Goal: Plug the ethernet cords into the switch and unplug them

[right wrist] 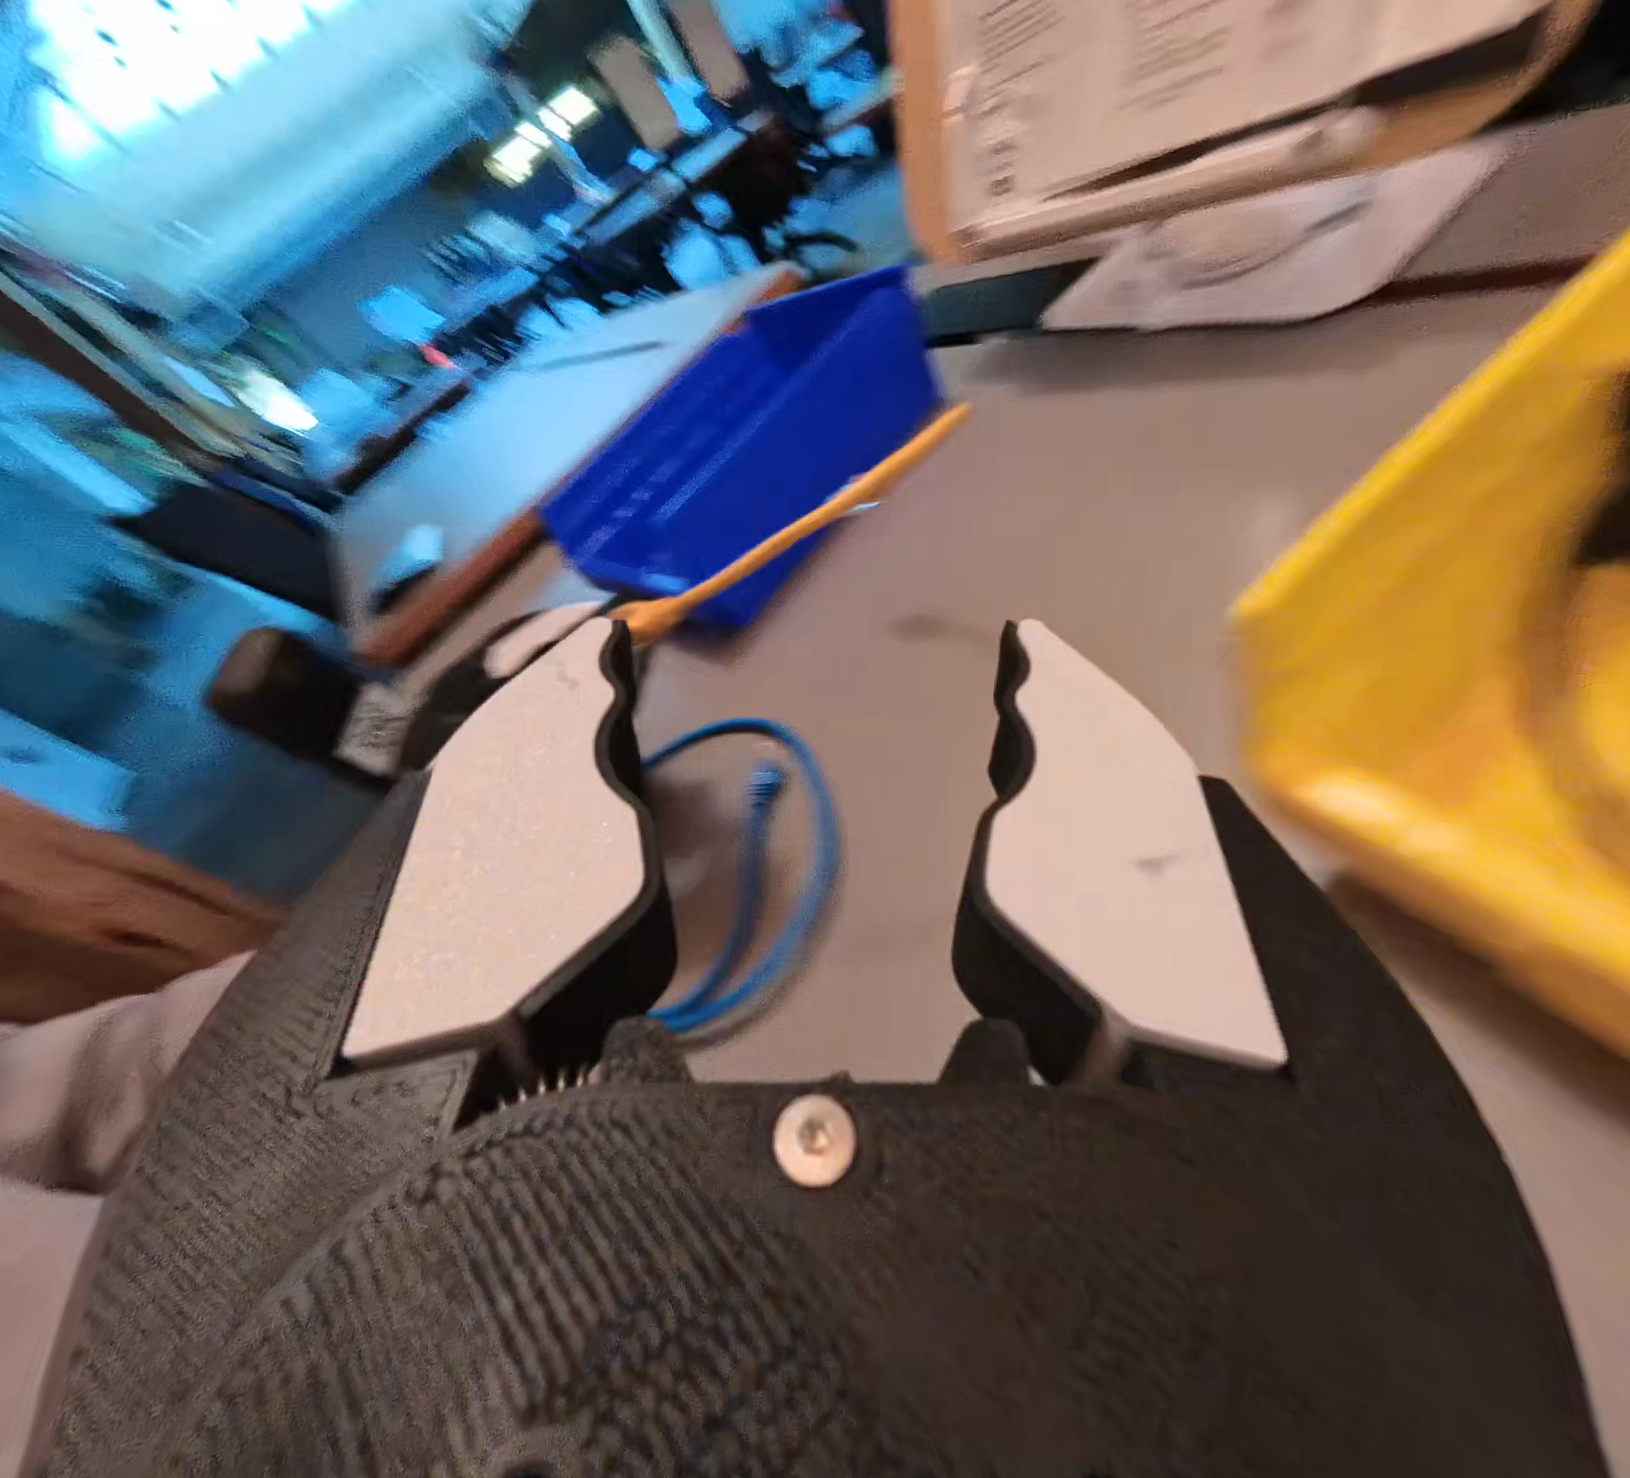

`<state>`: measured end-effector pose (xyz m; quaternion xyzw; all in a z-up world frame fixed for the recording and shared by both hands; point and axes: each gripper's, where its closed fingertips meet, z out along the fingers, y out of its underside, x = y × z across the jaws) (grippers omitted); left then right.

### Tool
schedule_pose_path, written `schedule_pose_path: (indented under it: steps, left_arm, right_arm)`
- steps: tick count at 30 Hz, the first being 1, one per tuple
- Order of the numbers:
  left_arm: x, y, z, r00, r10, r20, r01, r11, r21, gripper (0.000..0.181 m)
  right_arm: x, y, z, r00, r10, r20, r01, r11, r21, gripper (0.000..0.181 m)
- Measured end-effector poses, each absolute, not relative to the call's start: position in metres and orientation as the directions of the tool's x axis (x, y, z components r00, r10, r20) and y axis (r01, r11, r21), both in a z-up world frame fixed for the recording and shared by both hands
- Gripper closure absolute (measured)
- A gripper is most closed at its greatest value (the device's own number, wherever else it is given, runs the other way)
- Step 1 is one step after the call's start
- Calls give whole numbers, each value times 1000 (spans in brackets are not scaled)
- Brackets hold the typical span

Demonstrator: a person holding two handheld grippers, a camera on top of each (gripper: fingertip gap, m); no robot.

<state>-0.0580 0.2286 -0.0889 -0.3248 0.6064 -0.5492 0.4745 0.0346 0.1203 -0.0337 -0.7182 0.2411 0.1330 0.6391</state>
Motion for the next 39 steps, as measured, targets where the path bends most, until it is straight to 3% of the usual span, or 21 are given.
schedule_pose_path:
  steps: [3, 5, 10, 19, 27, 39]
  left_arm:
    - [-63, 222, -88, -390, -894, -219, 148, 174, -974, 120]
    - [-65, 217, -87, -429, -880, -205, 153, 153, -976, 120]
    - [-66, 208, -91, -479, -851, -217, 129, 176, -976, 120]
    - [-65, 191, -101, -513, -815, -270, 104, 253, -962, 120]
    - [-63, 192, -102, -503, -820, -273, 96, 261, -961, 120]
    - [-61, 192, -105, -483, -824, -295, 85, 292, -953, 120]
  right_arm:
    - [-15, 146, -56, 704, -27, -710, -710, 27, -704, 102]
    - [-27, 157, -62, 584, 60, -810, -810, 108, -576, 113]
    - [-37, 172, -71, 422, 170, -891, -899, 205, -387, 138]
    - [-47, 182, -84, 426, 135, -895, -896, 200, -396, 145]
    - [-43, 181, -76, 419, 163, -893, -893, 251, -373, 167]
    - [-41, 182, -81, 371, 177, -912, -900, 308, -307, 168]
